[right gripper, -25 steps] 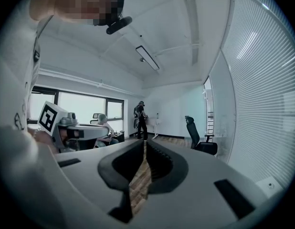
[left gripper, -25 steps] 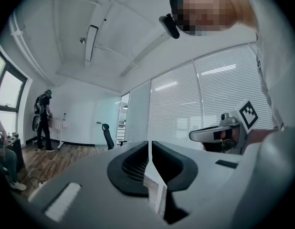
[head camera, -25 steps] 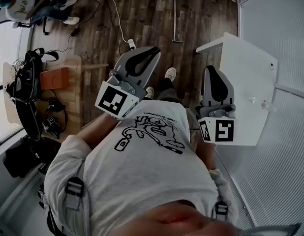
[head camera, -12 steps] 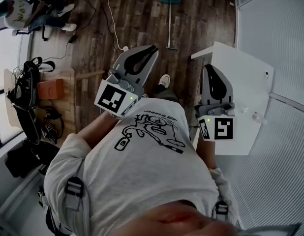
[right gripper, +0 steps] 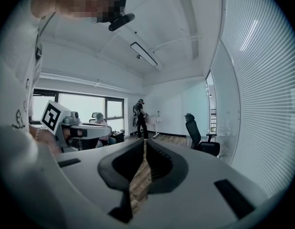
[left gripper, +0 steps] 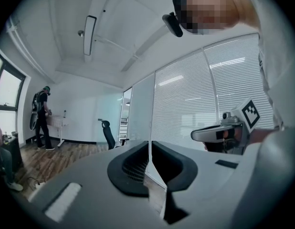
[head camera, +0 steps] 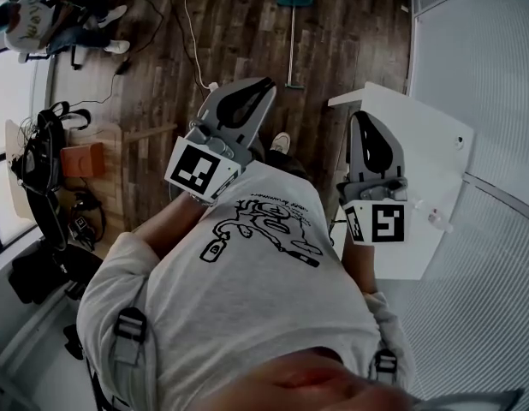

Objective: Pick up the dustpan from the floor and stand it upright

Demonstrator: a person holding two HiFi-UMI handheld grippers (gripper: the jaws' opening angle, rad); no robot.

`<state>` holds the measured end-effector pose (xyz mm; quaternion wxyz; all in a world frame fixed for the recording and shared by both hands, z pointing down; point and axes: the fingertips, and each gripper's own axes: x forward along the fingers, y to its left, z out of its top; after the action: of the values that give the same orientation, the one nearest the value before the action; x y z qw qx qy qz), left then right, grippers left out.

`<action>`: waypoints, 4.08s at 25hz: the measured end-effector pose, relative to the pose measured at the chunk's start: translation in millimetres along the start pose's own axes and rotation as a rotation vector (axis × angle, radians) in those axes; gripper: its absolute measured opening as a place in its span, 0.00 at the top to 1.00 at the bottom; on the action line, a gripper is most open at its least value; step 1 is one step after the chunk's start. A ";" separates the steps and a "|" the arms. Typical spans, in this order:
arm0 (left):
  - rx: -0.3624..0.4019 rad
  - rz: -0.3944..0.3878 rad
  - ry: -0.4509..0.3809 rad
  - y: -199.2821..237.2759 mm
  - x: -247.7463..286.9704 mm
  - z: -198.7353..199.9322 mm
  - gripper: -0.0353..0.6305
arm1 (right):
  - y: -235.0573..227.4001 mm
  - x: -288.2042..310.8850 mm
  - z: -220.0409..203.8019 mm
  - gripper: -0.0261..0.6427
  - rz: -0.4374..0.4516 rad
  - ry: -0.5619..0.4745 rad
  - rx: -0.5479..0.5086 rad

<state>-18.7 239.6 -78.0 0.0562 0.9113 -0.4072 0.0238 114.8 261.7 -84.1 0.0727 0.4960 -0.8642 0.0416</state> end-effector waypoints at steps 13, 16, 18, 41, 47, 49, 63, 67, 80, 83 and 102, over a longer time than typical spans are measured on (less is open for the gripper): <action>-0.028 0.004 0.004 80.8 55.6 0.6 0.92 | -28.9 91.9 12.9 0.94 -0.013 0.019 -0.015; -0.023 0.000 -0.002 107.5 71.7 4.7 0.92 | -35.8 120.5 19.2 0.94 -0.024 0.016 -0.020; -0.022 0.002 -0.009 129.0 80.5 10.1 0.92 | -39.2 142.5 25.0 0.94 -0.029 0.014 -0.023; -0.032 0.042 -0.017 277.9 139.3 18.7 0.92 | -81.0 269.0 37.9 0.94 -0.156 0.017 -0.020; -0.054 0.058 0.014 275.7 153.5 -8.2 0.92 | -95.9 276.2 14.8 0.94 -0.140 0.043 -0.022; -0.067 0.069 0.031 275.8 159.4 -22.5 0.92 | -104.0 276.8 -0.2 0.94 -0.149 0.059 -0.016; -0.165 0.158 0.171 280.6 197.9 -184.5 0.92 | -147.1 284.9 -172.7 0.94 -0.187 0.238 0.074; -0.130 0.133 0.225 278.9 213.5 -250.2 0.93 | -151.8 293.2 -236.2 0.94 -0.187 0.287 0.103; -0.123 0.107 0.405 257.9 206.6 -446.3 0.93 | -147.0 296.8 -428.2 0.94 -0.191 0.433 0.161; -0.099 0.093 0.439 255.6 206.2 -490.3 0.93 | -144.6 298.7 -474.5 0.94 -0.171 0.466 0.168; 0.029 -0.245 0.785 190.3 200.8 -804.0 0.88 | -96.7 300.6 -764.9 0.94 0.116 0.729 -0.027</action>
<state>-24.5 63.1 753.7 0.1970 0.8754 -0.2428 0.3685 113.3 67.1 720.3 0.3798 0.3979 -0.8088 0.2079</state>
